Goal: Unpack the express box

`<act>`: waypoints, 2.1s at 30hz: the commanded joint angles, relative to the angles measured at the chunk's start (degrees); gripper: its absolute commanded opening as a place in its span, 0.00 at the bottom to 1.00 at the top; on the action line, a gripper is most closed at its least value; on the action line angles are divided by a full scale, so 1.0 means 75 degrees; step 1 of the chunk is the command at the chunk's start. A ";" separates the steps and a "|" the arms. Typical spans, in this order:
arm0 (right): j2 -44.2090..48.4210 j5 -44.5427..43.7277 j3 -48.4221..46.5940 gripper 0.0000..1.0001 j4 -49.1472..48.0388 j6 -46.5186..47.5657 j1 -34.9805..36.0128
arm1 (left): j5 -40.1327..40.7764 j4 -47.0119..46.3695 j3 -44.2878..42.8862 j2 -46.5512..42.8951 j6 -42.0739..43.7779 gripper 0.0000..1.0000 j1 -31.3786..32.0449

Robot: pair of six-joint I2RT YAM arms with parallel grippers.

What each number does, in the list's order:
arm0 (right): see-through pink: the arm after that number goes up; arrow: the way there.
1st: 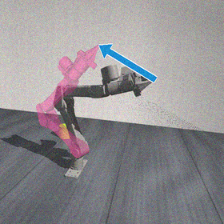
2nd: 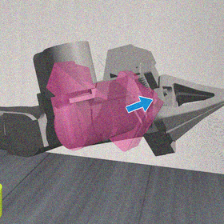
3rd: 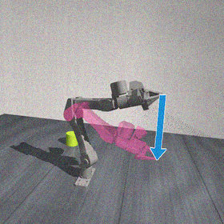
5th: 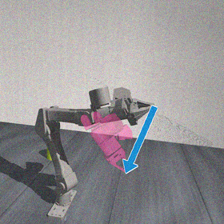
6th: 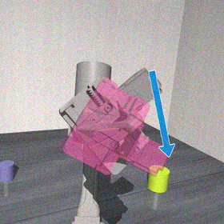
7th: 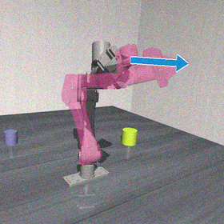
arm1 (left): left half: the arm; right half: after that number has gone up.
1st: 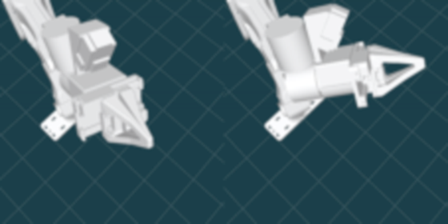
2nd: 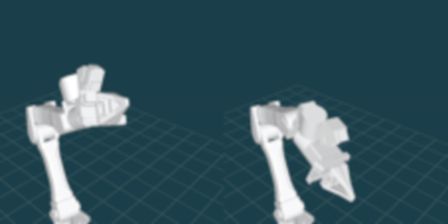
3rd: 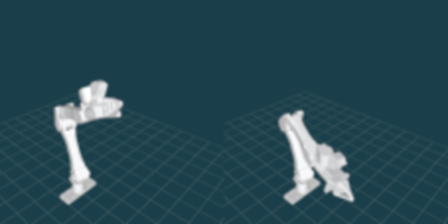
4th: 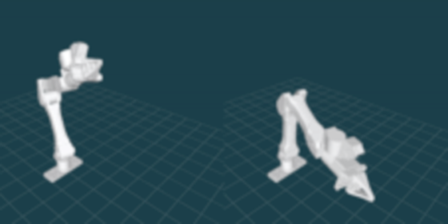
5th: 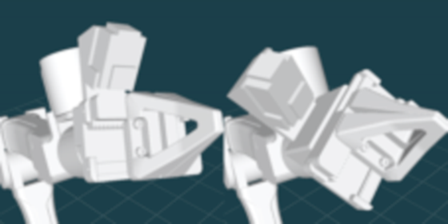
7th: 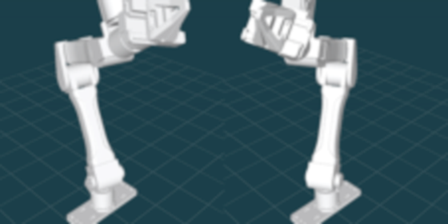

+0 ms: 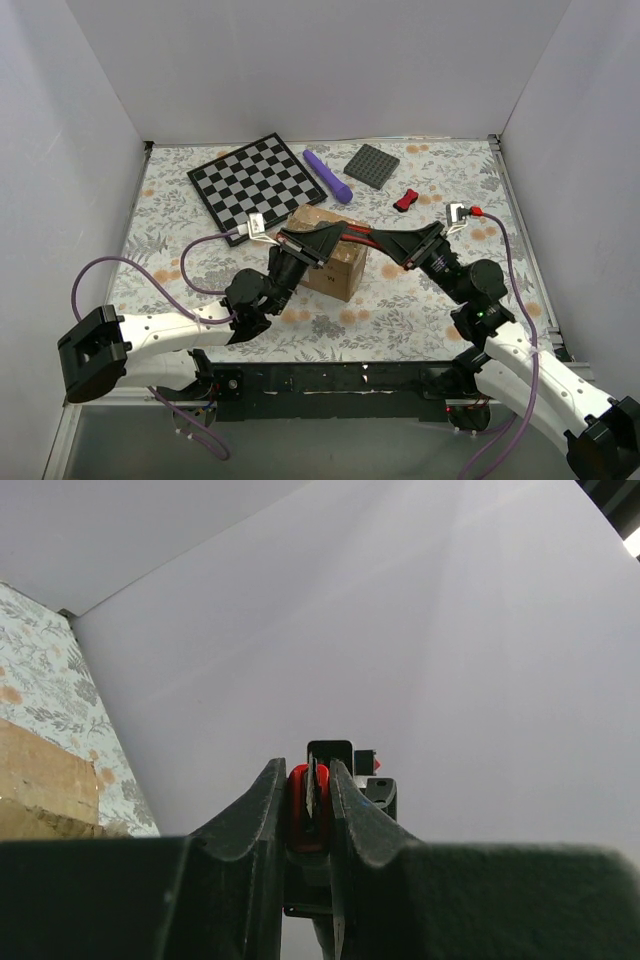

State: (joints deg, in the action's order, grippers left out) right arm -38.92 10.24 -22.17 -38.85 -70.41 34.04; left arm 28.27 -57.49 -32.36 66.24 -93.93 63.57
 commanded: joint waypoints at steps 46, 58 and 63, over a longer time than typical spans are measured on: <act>0.2763 -0.3510 -0.1439 0.01 0.6926 0.0612 -0.0004 | 0.2218 0.6941 -0.1352 -0.2986 0.4296 0.78 -0.0003; 0.2892 -0.3697 -0.0899 0.01 0.6787 -0.0022 -0.0015 | 0.1587 0.8147 -0.1451 -0.2304 0.4157 0.78 0.0008; 0.2775 -0.3581 -0.0723 0.01 0.6411 -0.0080 -0.0015 | 0.0638 0.8018 -0.1358 -0.2258 0.4321 0.78 0.0008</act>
State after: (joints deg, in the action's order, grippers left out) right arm -17.74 -16.36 -27.90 15.97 -69.14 34.09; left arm 39.13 3.42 -43.16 50.35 -63.40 63.59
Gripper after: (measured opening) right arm 0.295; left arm 0.779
